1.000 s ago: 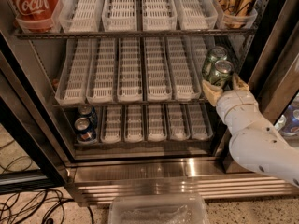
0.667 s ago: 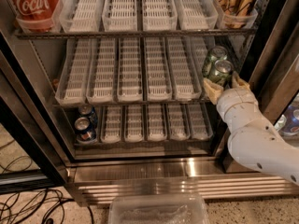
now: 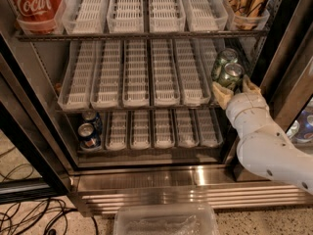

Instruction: Pick green can from middle shelf of fridge

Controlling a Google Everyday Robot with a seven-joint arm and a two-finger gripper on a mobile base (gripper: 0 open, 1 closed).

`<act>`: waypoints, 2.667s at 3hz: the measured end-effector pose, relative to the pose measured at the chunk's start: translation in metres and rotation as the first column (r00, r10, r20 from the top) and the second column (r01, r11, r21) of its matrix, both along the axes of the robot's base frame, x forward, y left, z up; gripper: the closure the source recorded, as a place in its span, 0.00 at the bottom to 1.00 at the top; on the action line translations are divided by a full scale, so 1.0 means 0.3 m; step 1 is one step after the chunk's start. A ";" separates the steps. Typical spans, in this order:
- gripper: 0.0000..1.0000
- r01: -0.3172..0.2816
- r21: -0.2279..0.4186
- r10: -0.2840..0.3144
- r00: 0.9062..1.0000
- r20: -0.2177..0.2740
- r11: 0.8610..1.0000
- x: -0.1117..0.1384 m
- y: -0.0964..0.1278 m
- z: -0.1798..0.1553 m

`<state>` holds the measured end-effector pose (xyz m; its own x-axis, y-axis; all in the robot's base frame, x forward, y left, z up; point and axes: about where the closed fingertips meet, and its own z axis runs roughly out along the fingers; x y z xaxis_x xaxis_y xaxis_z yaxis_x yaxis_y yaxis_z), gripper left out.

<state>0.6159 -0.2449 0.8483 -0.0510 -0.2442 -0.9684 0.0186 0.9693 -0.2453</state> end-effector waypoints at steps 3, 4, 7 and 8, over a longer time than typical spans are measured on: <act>0.50 0.003 0.009 -0.003 1.000 -0.014 1.000 0.019 0.015 -0.019; 0.73 0.003 0.009 -0.003 1.000 -0.014 1.000 0.019 0.015 -0.019; 1.00 -0.010 0.022 0.011 1.000 -0.017 1.000 0.015 0.029 -0.005; 1.00 -0.055 0.079 0.057 0.998 -0.018 0.995 -0.003 0.069 0.049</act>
Offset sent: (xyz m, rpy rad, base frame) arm 0.0303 -0.0155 -0.0217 0.0305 0.0659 -0.0089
